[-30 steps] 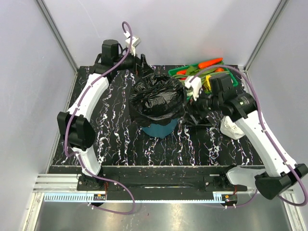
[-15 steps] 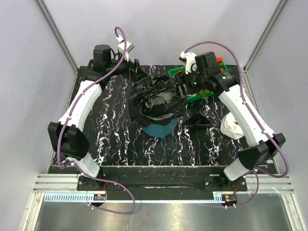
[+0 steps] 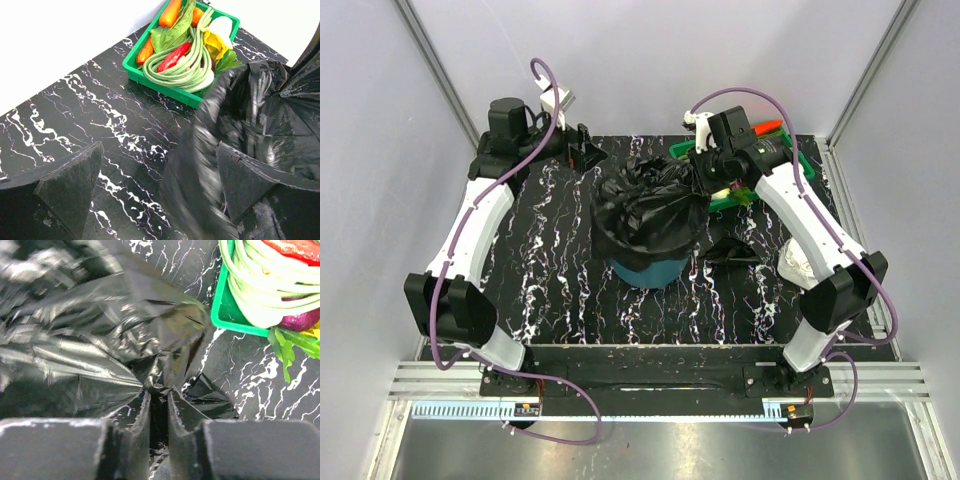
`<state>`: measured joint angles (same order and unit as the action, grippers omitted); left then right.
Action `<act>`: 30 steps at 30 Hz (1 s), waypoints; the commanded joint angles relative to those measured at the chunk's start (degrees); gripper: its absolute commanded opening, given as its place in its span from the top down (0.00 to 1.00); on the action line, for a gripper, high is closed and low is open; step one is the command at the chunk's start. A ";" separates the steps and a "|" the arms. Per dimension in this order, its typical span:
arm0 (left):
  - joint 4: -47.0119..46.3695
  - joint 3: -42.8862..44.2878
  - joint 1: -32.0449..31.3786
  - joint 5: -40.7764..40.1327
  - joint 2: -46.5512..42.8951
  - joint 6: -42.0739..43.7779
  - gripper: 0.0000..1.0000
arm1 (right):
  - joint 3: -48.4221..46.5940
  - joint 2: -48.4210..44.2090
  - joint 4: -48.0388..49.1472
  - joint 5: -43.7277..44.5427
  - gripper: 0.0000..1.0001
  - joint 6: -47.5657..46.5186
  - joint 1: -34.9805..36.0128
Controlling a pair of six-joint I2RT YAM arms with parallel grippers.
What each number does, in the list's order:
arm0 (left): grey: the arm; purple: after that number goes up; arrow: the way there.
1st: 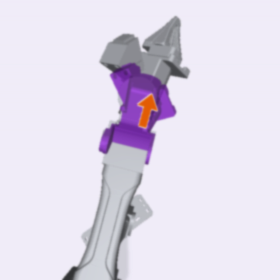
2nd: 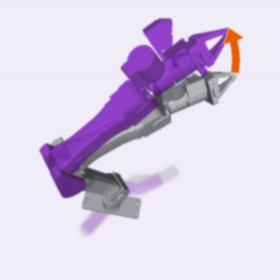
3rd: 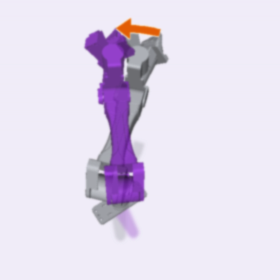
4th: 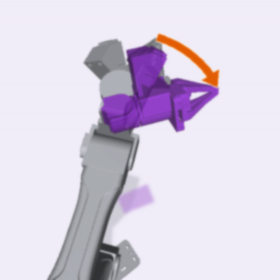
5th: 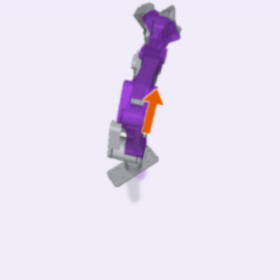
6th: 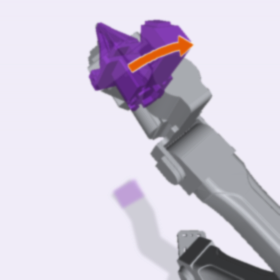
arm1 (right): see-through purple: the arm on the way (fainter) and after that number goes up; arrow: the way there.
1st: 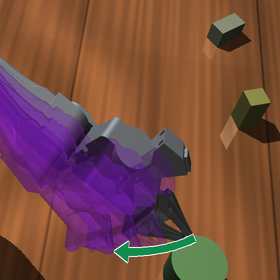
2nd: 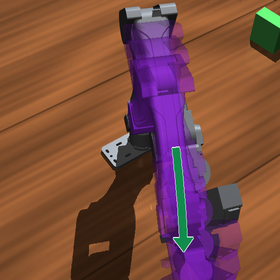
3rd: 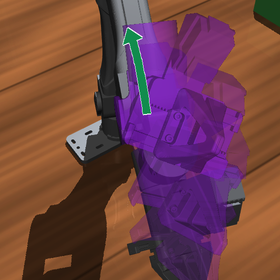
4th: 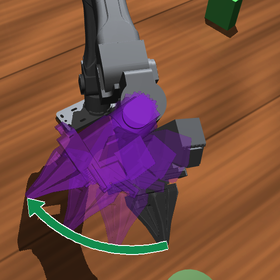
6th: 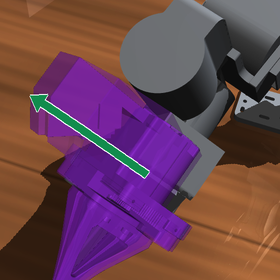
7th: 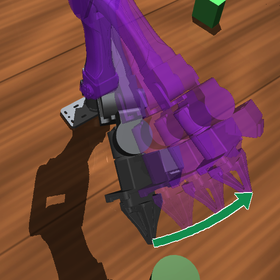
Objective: Put the trash bags into the trash bin
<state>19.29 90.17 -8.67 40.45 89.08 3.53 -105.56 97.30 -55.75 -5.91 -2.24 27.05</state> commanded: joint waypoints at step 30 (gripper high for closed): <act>18.57 -2.37 5.15 10.43 -8.31 26.42 0.01 | -43.24 29.53 -17.11 -19.31 0.91 -46.09 0.99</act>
<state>32.51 86.48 -4.51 44.47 81.97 21.28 -147.85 125.27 -66.52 -19.55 -36.67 27.27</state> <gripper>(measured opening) 0.988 0.171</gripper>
